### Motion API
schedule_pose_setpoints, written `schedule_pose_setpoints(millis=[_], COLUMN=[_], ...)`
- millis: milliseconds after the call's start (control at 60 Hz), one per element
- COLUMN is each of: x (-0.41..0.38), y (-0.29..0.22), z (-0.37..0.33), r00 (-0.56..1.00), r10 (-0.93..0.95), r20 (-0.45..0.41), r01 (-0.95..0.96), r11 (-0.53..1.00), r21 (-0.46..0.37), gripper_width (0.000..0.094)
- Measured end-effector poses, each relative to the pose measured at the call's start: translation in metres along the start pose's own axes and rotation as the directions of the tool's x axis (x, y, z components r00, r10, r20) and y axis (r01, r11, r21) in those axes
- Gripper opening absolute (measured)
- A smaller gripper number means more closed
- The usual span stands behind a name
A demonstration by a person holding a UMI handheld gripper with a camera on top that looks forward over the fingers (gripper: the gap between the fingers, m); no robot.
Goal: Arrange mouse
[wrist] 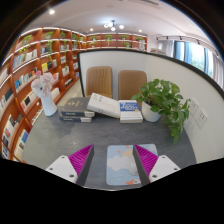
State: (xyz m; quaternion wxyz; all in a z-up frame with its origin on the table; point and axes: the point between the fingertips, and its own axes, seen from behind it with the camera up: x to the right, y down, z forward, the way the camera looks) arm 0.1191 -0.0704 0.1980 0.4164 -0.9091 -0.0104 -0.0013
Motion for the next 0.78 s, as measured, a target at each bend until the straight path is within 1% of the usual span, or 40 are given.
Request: schedule_pose_setpoints(millis=[117, 233, 317, 483, 783], x=[-0.032, -0.061, -0.080, -0.097, -0.103], y=[-0.016, -0.015, -0.007, 0.009, 0.010], z=[-0.032, -0.051, -0.059, -0.069, -0.078], r00=[1.000, 0.999, 0.998, 0.998, 0.999], r10=[-0.001, -0.004, -0.001, -0.021, -0.023], r20=[0.023, 0.047, 0.064, 0.057, 0.050], r01=[0.000, 0.000, -0.004, 0.018, 0.020], r11=[0.999, 0.997, 0.998, 0.998, 0.998], r21=[0.046, 0.071, 0.070, 0.053, 0.062], gripper_width=[0.0771, 0.0769, 0.0772, 0.0778, 0.0779])
